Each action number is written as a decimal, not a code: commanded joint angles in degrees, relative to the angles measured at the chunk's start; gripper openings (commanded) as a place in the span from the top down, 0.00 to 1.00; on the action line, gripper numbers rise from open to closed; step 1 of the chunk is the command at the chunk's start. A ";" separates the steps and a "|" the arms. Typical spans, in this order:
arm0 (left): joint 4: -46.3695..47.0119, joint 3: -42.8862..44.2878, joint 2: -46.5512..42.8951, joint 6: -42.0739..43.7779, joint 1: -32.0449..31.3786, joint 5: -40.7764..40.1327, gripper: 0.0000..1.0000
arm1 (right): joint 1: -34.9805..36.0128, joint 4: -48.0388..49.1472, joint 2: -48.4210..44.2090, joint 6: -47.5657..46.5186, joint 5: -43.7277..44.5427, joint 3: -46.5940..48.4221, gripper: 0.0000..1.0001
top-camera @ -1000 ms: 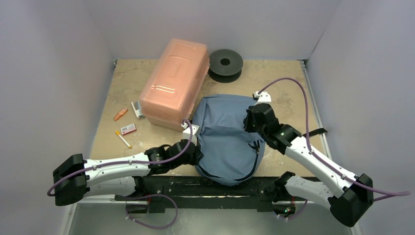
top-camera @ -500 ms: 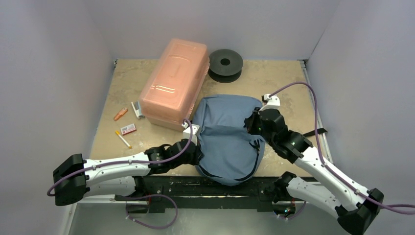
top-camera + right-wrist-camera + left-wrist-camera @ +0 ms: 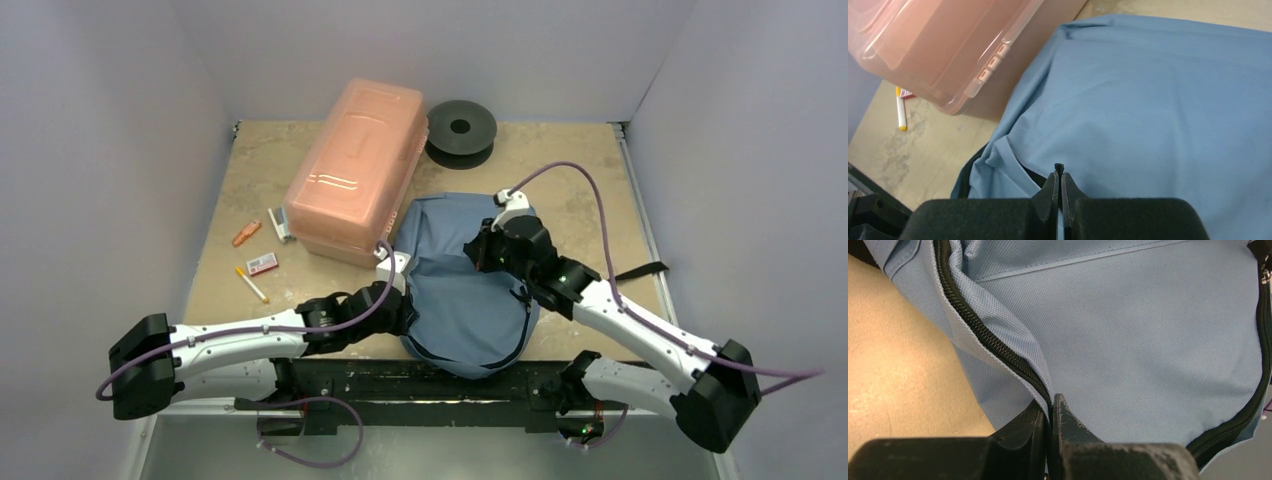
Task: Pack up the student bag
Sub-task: Unzip the student bag at the center of the board.
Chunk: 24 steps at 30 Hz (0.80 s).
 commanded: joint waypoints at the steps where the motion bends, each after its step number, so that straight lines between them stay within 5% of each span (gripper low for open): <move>1: 5.00 4.96 0.00 2.53 -0.33 0.51 1.00 | 3.64 9.01 7.67 -2.25 -5.21 7.78 1.00; 15: 6.45 3.92 0.37 2.75 -1.04 0.15 1.00 | 8.75 24.37 19.29 16.93 -10.84 9.80 1.00; 24: 6.40 3.05 -1.02 2.26 -1.48 -0.35 1.00 | 8.75 26.29 24.02 11.42 -0.82 6.54 1.00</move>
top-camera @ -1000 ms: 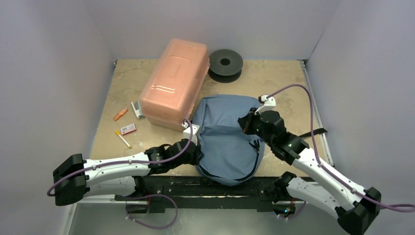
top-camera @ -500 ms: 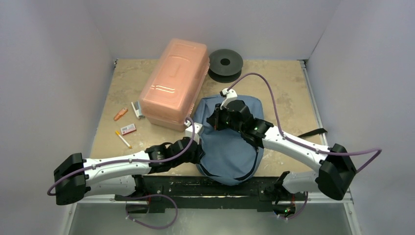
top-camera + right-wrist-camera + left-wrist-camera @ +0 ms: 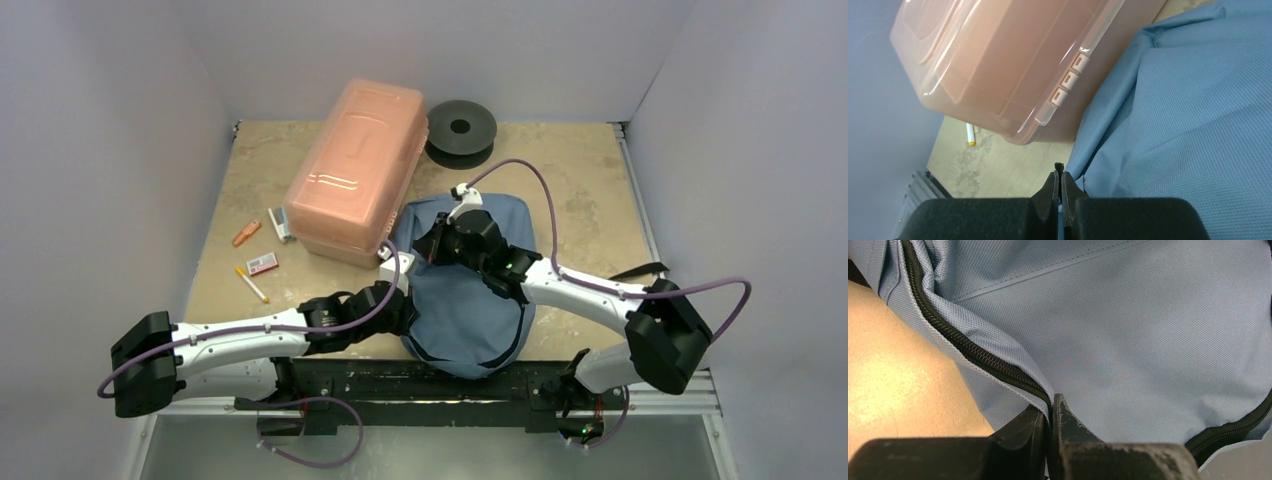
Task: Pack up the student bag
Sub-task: Unzip the student bag at the center of the board.
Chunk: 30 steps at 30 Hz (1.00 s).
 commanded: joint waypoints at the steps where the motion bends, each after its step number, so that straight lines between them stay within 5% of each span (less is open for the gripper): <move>1: 6.74 1.36 -2.15 -0.39 -0.99 0.17 1.00 | 0.93 5.94 1.59 -3.46 3.27 0.84 1.00; 4: 6.33 0.57 -2.96 -1.08 -1.02 0.07 1.00 | 0.93 -0.27 0.51 -6.35 0.64 3.70 0.96; 8: 4.82 -0.19 -4.19 -2.00 -1.02 -0.30 1.00 | 0.21 -16.96 -4.41 -11.38 -2.44 8.14 0.55; 12: 3.97 -1.09 -4.26 -2.95 -0.94 -0.97 1.00 | -3.54 -27.72 -13.07 -16.01 0.78 4.55 0.42; 19: 3.82 0.29 -0.63 -3.86 -0.93 -0.46 1.00 | -10.23 -24.92 -21.94 -18.61 -4.66 -6.90 0.47; 30: 0.30 11.97 7.93 1.27 1.62 -1.17 1.00 | -8.08 -13.45 -33.15 -5.10 -8.62 -25.62 0.80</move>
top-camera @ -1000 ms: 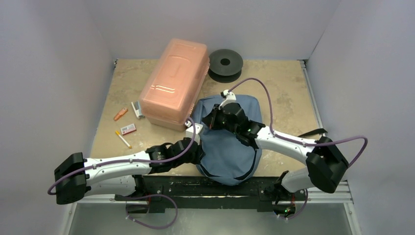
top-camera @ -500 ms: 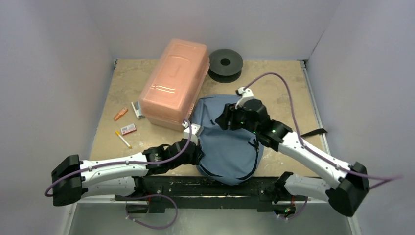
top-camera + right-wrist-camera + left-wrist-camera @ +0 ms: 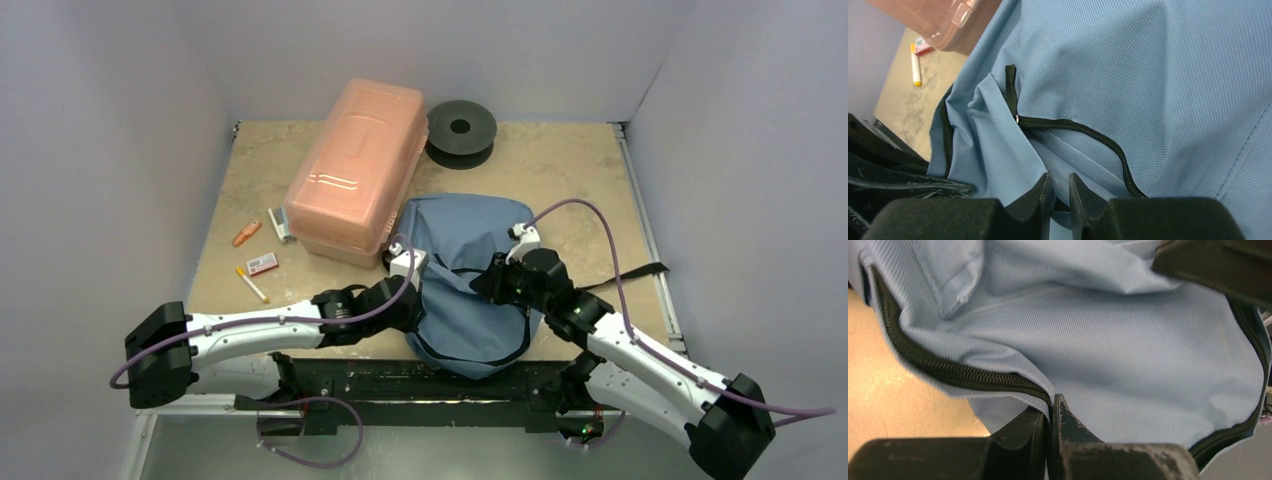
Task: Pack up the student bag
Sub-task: Unzip the student bag at the center of the board.
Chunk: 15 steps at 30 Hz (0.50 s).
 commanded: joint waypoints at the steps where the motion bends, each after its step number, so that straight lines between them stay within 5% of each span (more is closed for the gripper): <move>1: 2.72 9.54 5.31 4.04 2.38 -0.12 1.00 | 1.44 5.68 -3.70 6.56 -1.42 -7.88 0.80; 7: 0.75 15.90 10.25 6.26 2.80 1.17 1.00 | 2.23 8.89 0.64 4.77 4.22 -7.72 0.70; 13: 0.86 10.38 7.57 2.76 2.80 5.94 1.00 | 2.21 5.44 4.56 -4.08 5.61 -0.62 0.54; 15: 0.84 8.79 5.80 2.12 2.73 8.75 0.92 | 2.18 5.23 6.16 -5.16 6.24 0.07 0.54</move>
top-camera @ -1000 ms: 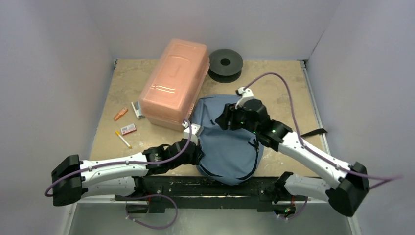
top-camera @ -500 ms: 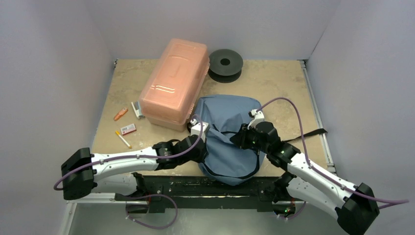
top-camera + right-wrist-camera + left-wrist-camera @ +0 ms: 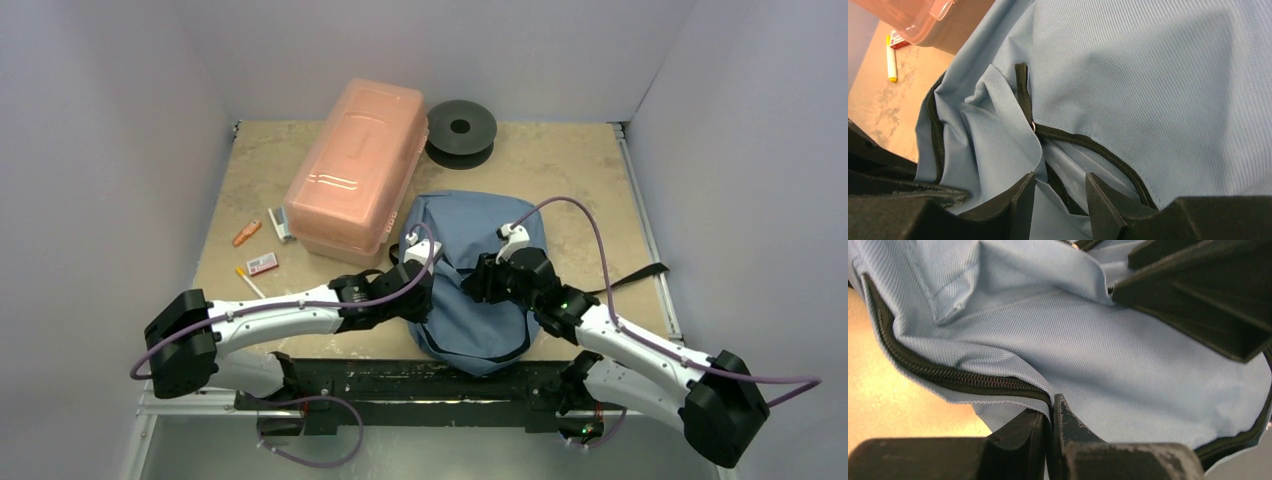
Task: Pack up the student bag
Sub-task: Unzip the student bag at the center of the board.
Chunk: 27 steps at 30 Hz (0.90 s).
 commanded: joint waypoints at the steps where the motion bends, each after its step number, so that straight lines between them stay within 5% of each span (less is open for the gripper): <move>1: 5.62 -2.30 -5.88 -2.08 0.24 6.42 0.86 | 0.26 -1.83 3.37 -5.18 2.24 3.52 0.53; 5: 1.98 0.19 -10.76 -0.26 0.20 9.18 0.66 | 0.14 0.99 3.53 1.66 -0.03 1.17 0.41; 10: 0.28 6.68 -13.26 1.17 0.20 10.71 0.56 | -2.52 10.48 -3.22 15.93 -2.47 -5.13 0.15; 13: -0.77 9.53 -12.87 -0.30 0.28 3.92 0.52 | -2.64 12.91 -4.17 23.59 0.58 -6.35 0.02; 23: -1.65 10.63 -11.25 -3.51 0.99 -0.32 0.50 | -5.75 32.65 2.16 43.27 4.10 -9.09 0.01; 27: -2.37 6.35 -15.78 -5.25 0.99 -1.08 0.50 | -7.99 47.98 5.35 40.95 -0.11 -9.94 0.01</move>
